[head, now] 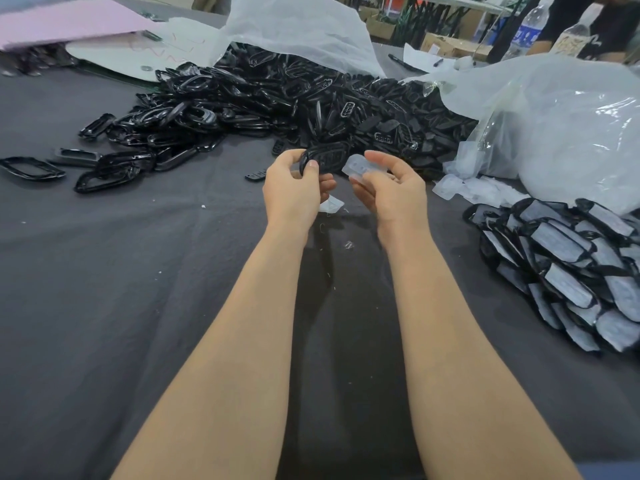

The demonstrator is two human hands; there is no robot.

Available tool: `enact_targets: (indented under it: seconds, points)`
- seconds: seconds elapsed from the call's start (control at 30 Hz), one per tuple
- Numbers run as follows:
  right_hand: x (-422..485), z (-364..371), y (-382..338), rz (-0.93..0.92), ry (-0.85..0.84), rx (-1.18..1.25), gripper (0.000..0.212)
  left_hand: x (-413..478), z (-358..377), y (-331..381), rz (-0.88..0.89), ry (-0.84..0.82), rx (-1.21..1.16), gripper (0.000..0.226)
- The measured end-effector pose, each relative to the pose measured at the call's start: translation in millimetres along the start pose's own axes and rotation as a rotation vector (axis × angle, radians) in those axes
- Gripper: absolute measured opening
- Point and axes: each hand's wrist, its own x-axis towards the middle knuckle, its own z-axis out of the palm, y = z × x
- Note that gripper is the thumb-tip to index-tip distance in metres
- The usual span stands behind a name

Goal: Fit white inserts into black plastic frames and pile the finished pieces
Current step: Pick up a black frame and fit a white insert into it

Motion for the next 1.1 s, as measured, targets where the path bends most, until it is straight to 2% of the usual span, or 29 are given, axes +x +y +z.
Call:
enact_targets:
  seconds: [0.23,0.4,0.47,0.7,0.83,1.0,1.1]
  points:
    - [1.9,-0.3,4.6,0.014,0.067,0.020,0.020,-0.3,-0.1,-0.4,-0.004,0.006,0.004,0.017]
    - [-0.5,0.2,1.8,0.047,-0.012,0.044,0.040,-0.2,0.2,-0.3,0.000,0.000,0.014,0.015]
    - [-0.8,0.0,0.8,0.068,-0.036,0.007,0.041,0.7,0.3,-0.4,-0.003,0.000,0.015,0.013]
    - [-1.2,-3.0,0.3,-0.069,0.084,-0.156,0.019,1.2,1.4,-2.2,-0.014,-0.007,0.019,0.014]
    - [-2.3,-3.2,-2.4,-0.132,0.121,-0.102,0.019,0.5,1.7,-1.7,-0.016,-0.015,0.021,0.015]
    - [-5.7,0.7,-6.6,-0.129,0.053,0.010,0.016,-1.7,2.0,0.2,-0.005,-0.040,0.038,0.017]
    - [-7.2,3.8,-6.1,-0.139,0.008,-0.045,0.016,-4.2,2.7,2.1,0.005,-0.083,0.048,0.019]
